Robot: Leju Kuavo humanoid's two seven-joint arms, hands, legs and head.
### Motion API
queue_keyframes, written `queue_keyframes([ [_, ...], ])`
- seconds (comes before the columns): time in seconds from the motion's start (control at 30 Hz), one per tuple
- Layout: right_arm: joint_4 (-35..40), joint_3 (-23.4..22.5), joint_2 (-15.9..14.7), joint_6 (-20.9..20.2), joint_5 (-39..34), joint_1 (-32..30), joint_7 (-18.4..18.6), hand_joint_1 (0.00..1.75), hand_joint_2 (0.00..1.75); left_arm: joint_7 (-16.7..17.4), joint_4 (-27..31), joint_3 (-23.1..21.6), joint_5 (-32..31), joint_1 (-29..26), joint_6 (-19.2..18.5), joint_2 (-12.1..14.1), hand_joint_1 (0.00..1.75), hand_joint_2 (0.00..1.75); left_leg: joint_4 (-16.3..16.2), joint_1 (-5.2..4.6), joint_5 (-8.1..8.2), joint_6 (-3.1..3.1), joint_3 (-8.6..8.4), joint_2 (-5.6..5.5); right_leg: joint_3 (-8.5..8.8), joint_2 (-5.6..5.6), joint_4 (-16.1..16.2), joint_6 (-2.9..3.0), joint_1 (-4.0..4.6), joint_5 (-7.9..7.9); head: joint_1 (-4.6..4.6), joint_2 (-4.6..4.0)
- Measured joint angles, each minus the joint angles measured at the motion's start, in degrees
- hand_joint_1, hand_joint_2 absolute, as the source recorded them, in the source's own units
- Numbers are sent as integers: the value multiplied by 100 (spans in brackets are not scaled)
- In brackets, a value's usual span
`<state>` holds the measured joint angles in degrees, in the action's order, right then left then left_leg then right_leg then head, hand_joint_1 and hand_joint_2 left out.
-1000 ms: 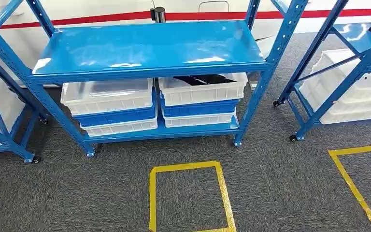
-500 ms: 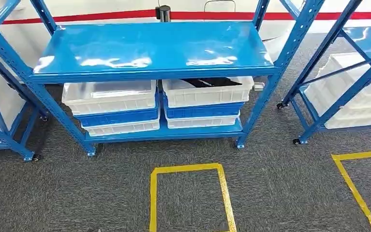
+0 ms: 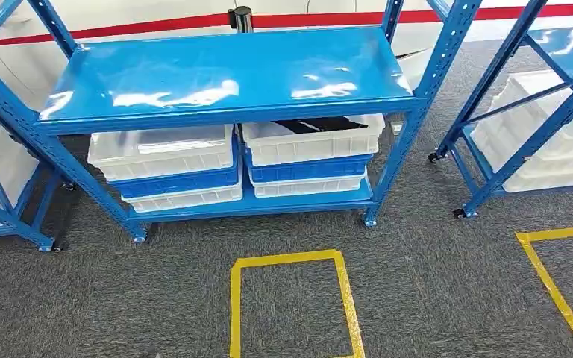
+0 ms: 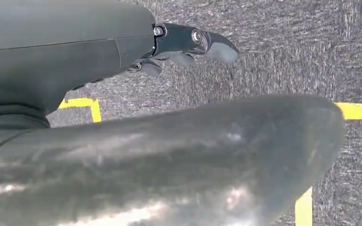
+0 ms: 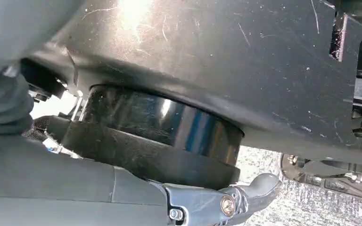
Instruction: Take the parts from the cabinet and place them on the table.
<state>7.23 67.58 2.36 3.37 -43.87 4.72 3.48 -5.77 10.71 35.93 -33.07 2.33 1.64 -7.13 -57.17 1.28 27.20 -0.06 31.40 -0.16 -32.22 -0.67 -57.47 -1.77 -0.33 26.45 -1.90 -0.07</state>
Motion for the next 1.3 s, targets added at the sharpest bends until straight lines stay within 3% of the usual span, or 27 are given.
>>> queue_keyframes([
  [0.1,0,0,-2,0,-2,0,0,0,0,0,0,0,-2,-1,0,0,0,0,-2,0,4,-34,7,-1,3,2,5,0,-3,-1,4,0],
  [0.13,0,0,5,0,-2,0,0,0,0,0,0,0,-11,-2,0,2,0,0,-37,-16,25,27,15,-6,16,1,59,-31,-52,-22,-2,0],
  [0.17,0,0,7,2,-4,1,0,0,0,0,0,0,-20,-1,0,2,0,0,29,-26,8,67,-8,1,55,-1,126,-53,-43,-37,-9,0],
  [0.2,0,0,0,7,-4,3,-2,0,0,0,0,0,-31,0,0,-7,0,0,226,41,-78,126,-137,7,83,9,137,-59,-2,-32,-9,0],
  [0.23,0,0,-2,13,-4,2,-2,0,0,-2,0,0,-50,0,0,-20,0,0,320,52,-110,112,-221,30,47,22,43,-76,-9,-1,12,0],
  [0.27,0,0,-2,13,-4,3,-2,0,0,-2,0,0,-52,6,0,-20,0,0,366,68,-115,119,-257,43,-76,18,-208,-86,-25,108,46,0],
  [0.33,0,0,-24,31,-7,21,-22,0,0,0,0,0,-61,9,0,-22,0,0,368,84,-103,112,-265,63,-583,20,-1091,-113,-69,390,66,0],
  [0.4,0,0,-44,35,-18,46,-22,0,0,-2,0,0,-68,10,0,-26,0,0,365,113,-57,73,-299,72,-815,26,-1426,-210,-119,400,66,0],
  [0.43,0,0,-57,35,-22,46,-22,0,0,-2,0,0,-68,8,0,-35,0,0,361,146,-24,30,-338,64,-742,32,-1245,-293,-153,273,61,0],
  [0.5,0,0,-70,35,-24,32,-17,0,0,-2,0,2,-70,5,0,-44,0,0,323,248,74,-103,-437,29,-302,69,-313,-524,-247,-212,63,0],
  [0.53,2,0,-50,33,-24,15,-9,0,0,-2,2,2,-70,0,2,-24,0,0,288,211,146,-201,-430,32,-152,94,-9,-620,-284,-235,103,0],
  [0.57,-2,0,-37,28,-28,8,-7,0,0,0,2,2,-70,13,13,14,0,0,207,202,190,-265,-399,27,-103,32,18,-533,-242,-156,230,0],
  [0.6,-4,0,-26,39,-31,1,-9,0,0,-2,2,2,-72,9,9,-9,0,0,193,183,190,-277,-370,14,-152,-3,-31,-331,-266,-118,199,0],
  [0.63,-7,0,-44,42,-31,4,-11,0,0,-4,2,2,-72,6,11,-7,0,0,204,188,190,-281,-389,8,-171,-1,-55,-267,-257,-97,93,0],
  [0.7,-4,0,-33,39,-33,2,-15,0,0,-4,0,2,-70,2,9,-9,0,0,207,233,225,-320,-422,8,-125,-20,-89,-161,-234,-28,81,0],
  [0.77,-4,0,-33,42,-35,-6,-15,0,0,-4,2,2,-72,15,9,-26,0,0,33,233,309,-293,-376,37,-71,-26,-75,-104,-229,8,41,0],
  [0.8,-4,0,-31,39,-37,-9,-15,0,0,-4,0,0,-70,26,9,-28,0,0,-303,215,448,-260,-208,37,-32,-21,-75,-72,-208,32,11,0],
  [0.87,-4,0,-17,39,-37,-22,-15,0,0,-7,0,0,-72,28,9,-31,0,0,-1384,157,866,-219,400,31,32,-8,-75,28,-143,99,-11,0],
  [0.9,-4,0,-7,39,-37,-33,-15,0,0,-4,0,2,-70,16,9,-28,0,0,-1847,128,955,-175,707,29,72,-12,-75,77,-96,132,-4,0],
  [0.93,-4,0,-2,39,-37,-40,-17,0,0,-4,0,2,-70,-1,11,-28,0,0,-2030,88,859,-110,908,25,132,-30,-76,127,-50,169,-7,0],
  [0.97,-4,0,-2,39,-37,-40,-17,0,0,-4,0,2,-70,-6,11,-28,0,0,-1896,42,612,-27,945,23,207,-54,-75,164,-13,217,-9,0],
  [1.07,-4,2,17,37,-37,-71,-18,0,0,-4,0,2,-70,-7,11,-26,0,0,-629,-129,-407,295,634,-26,432,-83,-60,190,64,377,-2,0],
  [1.1,-4,0,53,35,-37,-79,-17,0,0,-4,-4,2,-70,-31,11,9,0,0,-670,-159,-344,385,612,-29,406,-85,-52,170,91,415,62,0],
  [1.2,-7,0,30,44,-37,-64,-17,0,0,-4,-7,0,-70,-5,11,-11,0,0,-407,-229,-230,376,538,-9,396,-97,-29,120,60,432,6,0],
  [1.23,-7,0,26,46,-37,-56,-17,0,0,-4,-4,0,-70,9,11,-15,0,0,-239,-199,-186,375,450,-4,437,-94,23,94,104,444,6,0],
  [1.27,-7,0,15,50,-37,-65,-17,0,0,-4,-4,2,-70,1,11,-28,0,0,-108,-118,-199,322,337,17,415,-48,-7,64,108,484,20,0],
  [1.3,-7,2,4,50,-37,-69,-17,0,0,-9,-2,4,-72,-3,11,-31,0,0,-31,-110,-198,334,267,2,346,-18,-195,65,119,556,42,0],
])
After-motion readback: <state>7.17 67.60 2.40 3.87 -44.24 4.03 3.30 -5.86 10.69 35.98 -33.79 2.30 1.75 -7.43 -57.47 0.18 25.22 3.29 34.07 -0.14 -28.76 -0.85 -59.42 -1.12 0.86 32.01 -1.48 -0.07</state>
